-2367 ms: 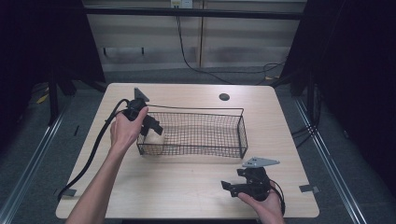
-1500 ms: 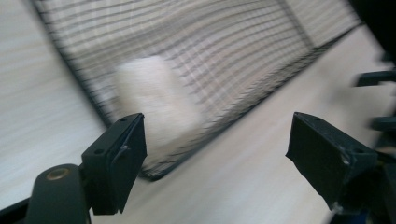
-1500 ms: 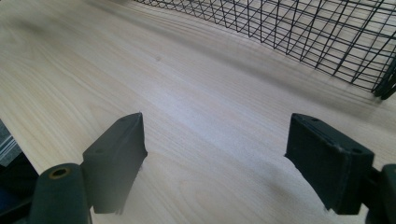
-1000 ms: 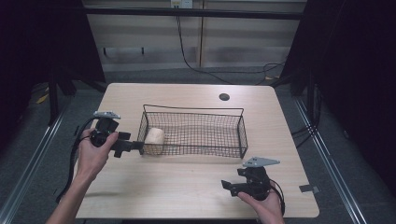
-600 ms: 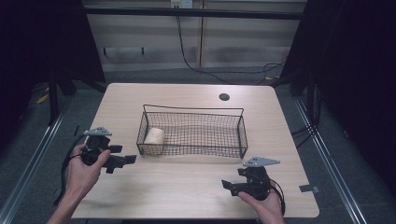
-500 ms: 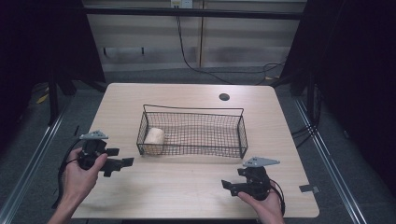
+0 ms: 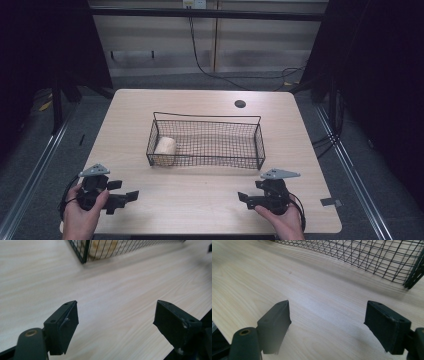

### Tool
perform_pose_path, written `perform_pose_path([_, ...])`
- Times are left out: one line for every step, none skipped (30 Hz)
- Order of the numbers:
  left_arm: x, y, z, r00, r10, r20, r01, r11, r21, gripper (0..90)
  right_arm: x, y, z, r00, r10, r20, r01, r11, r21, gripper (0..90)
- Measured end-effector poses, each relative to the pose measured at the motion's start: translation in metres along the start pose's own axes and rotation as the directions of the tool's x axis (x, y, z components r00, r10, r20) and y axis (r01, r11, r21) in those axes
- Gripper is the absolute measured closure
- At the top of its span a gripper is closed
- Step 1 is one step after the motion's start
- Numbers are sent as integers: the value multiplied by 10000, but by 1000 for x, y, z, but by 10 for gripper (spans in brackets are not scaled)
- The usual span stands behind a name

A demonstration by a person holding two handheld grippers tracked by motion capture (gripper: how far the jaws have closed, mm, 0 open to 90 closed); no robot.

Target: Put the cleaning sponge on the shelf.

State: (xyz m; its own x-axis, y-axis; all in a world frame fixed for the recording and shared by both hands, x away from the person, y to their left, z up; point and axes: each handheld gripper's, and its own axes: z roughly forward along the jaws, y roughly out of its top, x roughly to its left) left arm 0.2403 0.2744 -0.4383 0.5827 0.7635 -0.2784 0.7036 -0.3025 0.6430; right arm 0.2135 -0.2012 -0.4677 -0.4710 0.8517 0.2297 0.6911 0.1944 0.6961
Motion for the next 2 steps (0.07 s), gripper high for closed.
perform_pose_path([-1,-3,0,10000,24,93,-23,9999,-97,195,0,0,0,10000,18,30,-18,10000,-53,202])
perform_pose_path([-1,-3,0,10000,24,93,-23,9999,-97,195,-1,0,0,10000,22,73,-22,9999,-99,202])
